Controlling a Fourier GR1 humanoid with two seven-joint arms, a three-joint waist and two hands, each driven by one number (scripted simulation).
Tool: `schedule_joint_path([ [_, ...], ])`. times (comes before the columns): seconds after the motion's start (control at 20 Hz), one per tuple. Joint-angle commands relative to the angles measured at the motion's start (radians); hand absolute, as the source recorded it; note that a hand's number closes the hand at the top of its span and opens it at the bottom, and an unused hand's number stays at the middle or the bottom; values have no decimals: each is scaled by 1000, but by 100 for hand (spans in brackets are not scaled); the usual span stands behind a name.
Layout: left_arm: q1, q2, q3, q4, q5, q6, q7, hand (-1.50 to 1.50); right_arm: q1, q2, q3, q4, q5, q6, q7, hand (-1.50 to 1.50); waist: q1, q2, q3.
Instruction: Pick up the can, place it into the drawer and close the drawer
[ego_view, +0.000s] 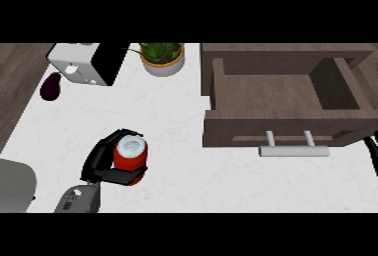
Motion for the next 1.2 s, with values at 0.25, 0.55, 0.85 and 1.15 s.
schedule_joint_path([
  [0.25,-11,-40,75,-71,66,115,72,150,43,20,38,-53,-5,-17,-1,-150,0,0,0],
  [0.55,-60,-33,169,-47,108,240,51,150,-5,-19,-50,-6,-55,1,7,-150,0,1,0],
  [0.85,-47,17,116,-269,152,180,240,150,49,-18,-57,-52,-59,8,-4,-150,2,-1,0],
  [1.15,-135,-63,9,-323,65,286,282,150,-13,-55,-104,-35,-128,17,39,-150,0,0,0],
])
